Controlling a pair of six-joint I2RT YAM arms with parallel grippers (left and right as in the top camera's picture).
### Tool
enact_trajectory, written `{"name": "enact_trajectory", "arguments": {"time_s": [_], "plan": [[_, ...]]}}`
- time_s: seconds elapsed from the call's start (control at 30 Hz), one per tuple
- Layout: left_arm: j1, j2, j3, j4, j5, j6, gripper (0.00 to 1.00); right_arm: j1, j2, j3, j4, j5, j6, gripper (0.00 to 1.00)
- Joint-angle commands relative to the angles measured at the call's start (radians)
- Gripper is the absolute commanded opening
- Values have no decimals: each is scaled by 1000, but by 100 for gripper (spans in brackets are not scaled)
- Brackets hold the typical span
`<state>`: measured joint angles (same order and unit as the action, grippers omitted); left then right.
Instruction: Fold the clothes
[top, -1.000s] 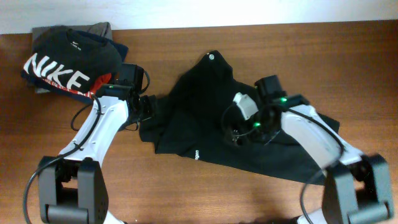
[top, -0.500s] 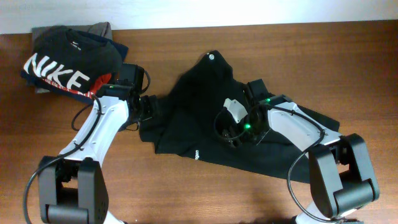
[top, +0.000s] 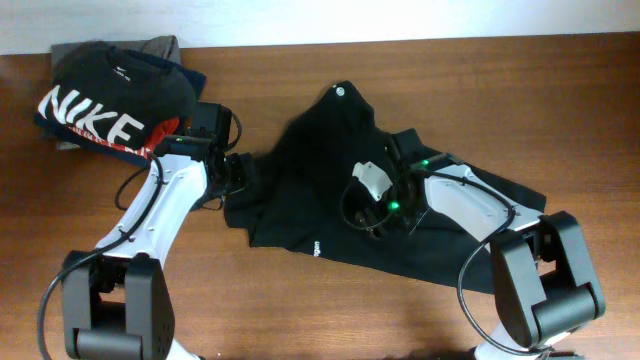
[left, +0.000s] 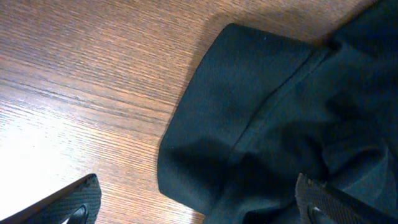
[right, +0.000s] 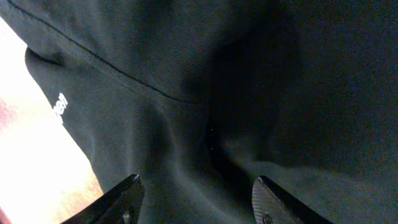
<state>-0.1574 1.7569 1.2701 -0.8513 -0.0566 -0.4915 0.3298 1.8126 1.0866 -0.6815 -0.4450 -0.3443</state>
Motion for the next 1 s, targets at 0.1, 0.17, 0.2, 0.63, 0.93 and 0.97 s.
{"name": "enact_trajectory", "arguments": {"time_s": [0.1, 0.17, 0.2, 0.63, 0.93, 0.97], "plan": [[3, 14, 21, 1, 8, -9, 99, 23, 14, 13, 17, 40, -18, 60], [3, 14, 21, 1, 8, -9, 99, 23, 16, 13, 22, 40, -18, 59], [3, 14, 21, 1, 8, -9, 99, 23, 18, 13, 24, 40, -18, 55], [3, 14, 21, 2, 8, -9, 99, 23, 29, 13, 32, 66, -18, 49], [3, 14, 21, 2, 8, -9, 99, 23, 29, 13, 36, 69, -17, 19], [3, 14, 21, 1, 8, -9, 99, 23, 29, 13, 36, 69, -14, 11]]}}
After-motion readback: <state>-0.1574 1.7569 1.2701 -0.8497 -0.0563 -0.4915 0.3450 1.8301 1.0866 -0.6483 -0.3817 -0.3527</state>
